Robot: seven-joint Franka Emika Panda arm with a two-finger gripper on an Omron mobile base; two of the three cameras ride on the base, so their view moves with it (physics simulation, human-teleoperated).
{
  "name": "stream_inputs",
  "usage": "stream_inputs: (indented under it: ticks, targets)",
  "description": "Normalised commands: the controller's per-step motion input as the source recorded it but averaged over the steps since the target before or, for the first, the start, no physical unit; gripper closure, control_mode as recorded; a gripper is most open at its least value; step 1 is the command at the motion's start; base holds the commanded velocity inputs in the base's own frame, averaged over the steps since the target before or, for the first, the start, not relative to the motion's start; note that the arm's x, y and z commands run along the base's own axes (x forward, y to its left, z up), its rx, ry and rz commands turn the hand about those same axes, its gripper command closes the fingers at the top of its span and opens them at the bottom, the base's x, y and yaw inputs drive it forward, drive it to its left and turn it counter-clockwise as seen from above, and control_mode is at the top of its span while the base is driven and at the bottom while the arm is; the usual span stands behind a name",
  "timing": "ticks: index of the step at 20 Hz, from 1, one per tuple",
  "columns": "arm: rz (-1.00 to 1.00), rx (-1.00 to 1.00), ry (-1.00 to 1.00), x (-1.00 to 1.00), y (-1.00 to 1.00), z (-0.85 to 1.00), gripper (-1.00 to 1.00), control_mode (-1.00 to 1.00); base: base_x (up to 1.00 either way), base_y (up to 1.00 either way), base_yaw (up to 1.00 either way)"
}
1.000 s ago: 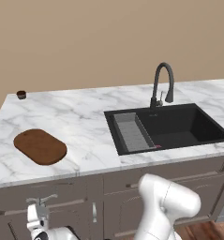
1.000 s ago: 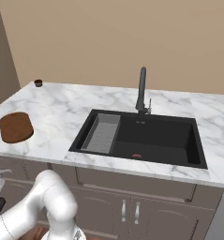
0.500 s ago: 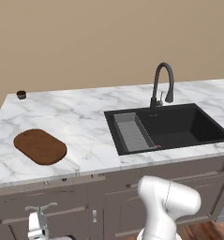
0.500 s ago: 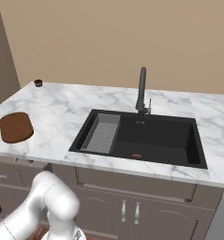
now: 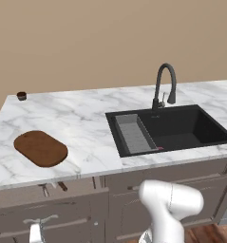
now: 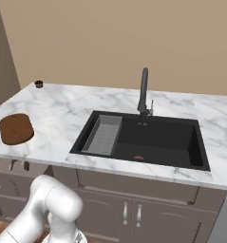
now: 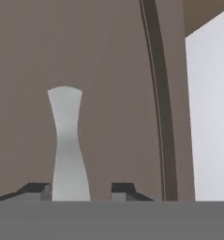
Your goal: Open the drawer on the left and place the cutting tools on the cutting board.
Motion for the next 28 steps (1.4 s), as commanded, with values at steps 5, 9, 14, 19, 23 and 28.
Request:
stream_inputs:
  ticks: [5,9,14,19,23,28]
  targets:
    - [0.0,0.07,-0.01,-0.76,0.64,0.37,1.0,-1.0,0.0,0.0,0.0]
    - [0.0,0.06,-0.01,-0.85,0.64,0.35,1.0,-1.0,0.0,0.0,0.0]
    - [0.0,0.05,0.0,-0.88,0.6,0.29,1.0,-1.0,0.0,0.0,0.0]
    - [0.0,0.05,0.0,-0.77,0.53,0.18,1.0,-1.0,0.0,0.0,0.0]
    - [0.0,0.07,0.03,-0.38,0.31,0.02,-1.0,-1.0,0.0,0.0,0.0]
    - [0.0,0.17,0.15,-0.48,0.0,0.07,-1.0,-1.0,0.0,0.0,0.0]
